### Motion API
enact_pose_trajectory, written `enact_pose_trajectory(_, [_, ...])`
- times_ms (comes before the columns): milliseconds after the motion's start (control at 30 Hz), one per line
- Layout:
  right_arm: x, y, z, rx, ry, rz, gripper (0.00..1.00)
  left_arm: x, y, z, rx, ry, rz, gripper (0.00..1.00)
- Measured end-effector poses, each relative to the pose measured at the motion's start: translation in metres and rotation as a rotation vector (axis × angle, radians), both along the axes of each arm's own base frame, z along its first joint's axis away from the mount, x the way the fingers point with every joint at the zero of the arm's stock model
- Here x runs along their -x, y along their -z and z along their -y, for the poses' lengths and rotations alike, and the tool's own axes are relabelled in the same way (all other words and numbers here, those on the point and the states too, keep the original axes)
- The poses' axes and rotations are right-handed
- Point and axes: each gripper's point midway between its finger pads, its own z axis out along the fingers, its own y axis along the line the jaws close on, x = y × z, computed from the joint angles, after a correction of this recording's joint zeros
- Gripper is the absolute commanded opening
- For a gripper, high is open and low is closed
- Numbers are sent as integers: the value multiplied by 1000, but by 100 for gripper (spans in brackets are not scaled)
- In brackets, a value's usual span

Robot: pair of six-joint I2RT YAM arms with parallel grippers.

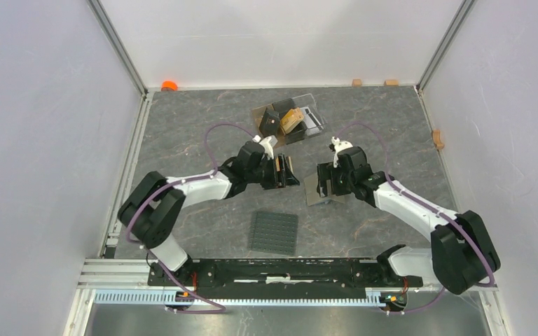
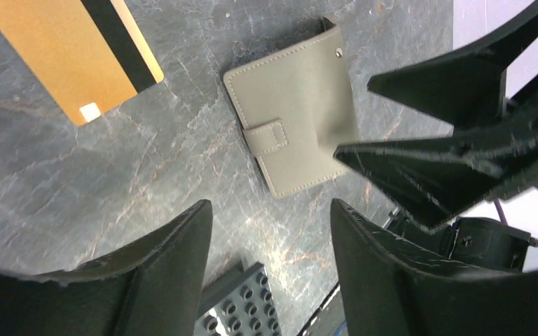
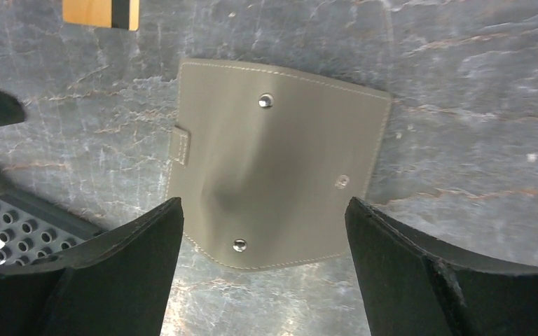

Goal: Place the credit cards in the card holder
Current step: Close the card holder at the center of the board.

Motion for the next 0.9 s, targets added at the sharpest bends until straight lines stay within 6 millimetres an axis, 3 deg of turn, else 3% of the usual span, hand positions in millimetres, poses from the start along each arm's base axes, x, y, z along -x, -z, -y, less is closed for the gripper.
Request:
enact_pose_trajectory(233, [0, 13, -9, -85, -10, -25, 86, -12, 38, 27, 17, 22, -69, 58])
enact_pose_trajectory(333, [-1, 20, -6, -95, 1, -37, 84, -11, 55, 33, 15, 33, -101, 48])
enact_pose_trajectory(633, [1, 25, -20, -185, -25, -55, 74, -18, 66, 48, 80, 44, -122, 26])
enact_pose_trajectory(900, [-4, 23, -34, -263, -39, -47, 58, -20, 67, 55, 126, 53, -126, 24])
